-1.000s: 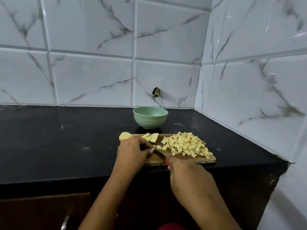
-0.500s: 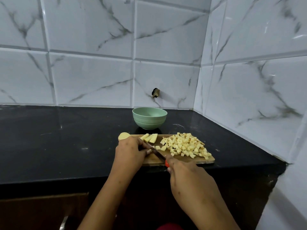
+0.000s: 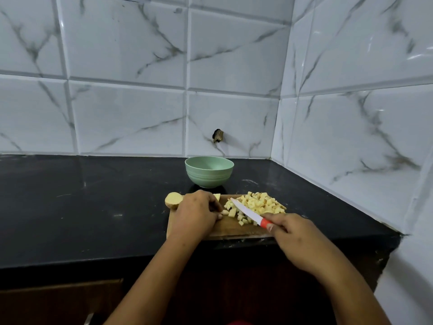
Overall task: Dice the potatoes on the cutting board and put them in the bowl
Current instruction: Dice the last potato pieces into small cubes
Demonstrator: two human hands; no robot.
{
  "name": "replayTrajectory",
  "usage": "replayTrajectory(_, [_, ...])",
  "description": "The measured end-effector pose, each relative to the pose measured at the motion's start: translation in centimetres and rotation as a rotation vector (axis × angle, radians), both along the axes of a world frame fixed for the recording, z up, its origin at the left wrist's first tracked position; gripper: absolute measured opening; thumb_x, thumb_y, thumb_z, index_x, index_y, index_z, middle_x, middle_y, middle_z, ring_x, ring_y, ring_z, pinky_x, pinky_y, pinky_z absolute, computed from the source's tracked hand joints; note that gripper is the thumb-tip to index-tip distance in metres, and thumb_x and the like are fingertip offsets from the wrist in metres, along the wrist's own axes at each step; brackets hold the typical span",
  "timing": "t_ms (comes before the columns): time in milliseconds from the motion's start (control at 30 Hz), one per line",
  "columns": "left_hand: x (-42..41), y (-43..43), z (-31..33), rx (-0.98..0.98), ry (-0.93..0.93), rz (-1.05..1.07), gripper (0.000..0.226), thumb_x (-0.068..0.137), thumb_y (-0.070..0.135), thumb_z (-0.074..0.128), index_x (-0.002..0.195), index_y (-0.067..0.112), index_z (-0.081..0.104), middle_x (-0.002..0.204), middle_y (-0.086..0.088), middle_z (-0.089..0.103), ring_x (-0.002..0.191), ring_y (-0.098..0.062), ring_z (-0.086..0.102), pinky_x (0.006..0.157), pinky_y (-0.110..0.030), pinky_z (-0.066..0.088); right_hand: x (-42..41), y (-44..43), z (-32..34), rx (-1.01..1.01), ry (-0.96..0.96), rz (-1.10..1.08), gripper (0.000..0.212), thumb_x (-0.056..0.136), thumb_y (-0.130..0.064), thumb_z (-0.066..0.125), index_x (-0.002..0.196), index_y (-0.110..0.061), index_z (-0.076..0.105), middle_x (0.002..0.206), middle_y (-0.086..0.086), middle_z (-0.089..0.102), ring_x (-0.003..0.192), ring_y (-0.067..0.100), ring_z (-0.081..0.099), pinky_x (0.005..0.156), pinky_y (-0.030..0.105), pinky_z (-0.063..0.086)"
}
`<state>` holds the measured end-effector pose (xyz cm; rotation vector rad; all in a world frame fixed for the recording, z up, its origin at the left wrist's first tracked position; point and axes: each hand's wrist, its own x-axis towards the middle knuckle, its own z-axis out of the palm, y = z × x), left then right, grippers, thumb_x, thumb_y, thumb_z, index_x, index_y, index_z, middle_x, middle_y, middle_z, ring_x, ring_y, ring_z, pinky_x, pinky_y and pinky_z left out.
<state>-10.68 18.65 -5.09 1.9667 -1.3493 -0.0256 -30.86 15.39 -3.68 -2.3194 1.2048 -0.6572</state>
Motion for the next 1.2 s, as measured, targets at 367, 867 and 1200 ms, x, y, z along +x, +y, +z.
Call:
replayTrajectory(367, [2.3,-2.4,1.3,-0.010,0.045,-0.060,0.024,0.082,0.008,0.069,0.079,0.032,0.066,0.084,0.011,0.069,0.087,-0.003,0.064,0.088,-0.028,0.052,-0.4,-0.5,0.3,0.182,-0.100,0.067,0.033,0.101,-0.025,0.044,0.131,-0.034,0.055,0.055,-0.013,0.050,0.047,0.004,0.039,0.047,0.019,0.032])
replayTrajectory(867, [4.0,-5.5,3.6,0.507,-0.221,-0.125,0.041,0.091,0.044,0.057,0.131,0.039,0.051,0.136,0.004,0.049,0.132,-0.023,0.031,0.106,-0.045,0.027,-1.2,-0.7,0.3,0.122,-0.156,0.012,0.034,0.101,-0.028,0.044,0.132,-0.035,0.054,0.053,-0.012,0.048,0.042,0.002,0.038,0.045,0.016,0.032])
replayTrajectory(1200, [3.0,-2.1,3.1,0.061,-0.127,-0.076,0.022,0.088,0.032,0.064,0.109,0.036,0.058,0.105,0.007,0.066,0.106,-0.018,0.056,0.098,-0.042,0.042,-0.1,0.9,-0.8,0.078,-0.061,0.085,0.033,0.101,-0.031,0.043,0.132,-0.037,0.054,0.076,-0.017,0.053,0.057,-0.001,0.051,0.053,0.014,0.041])
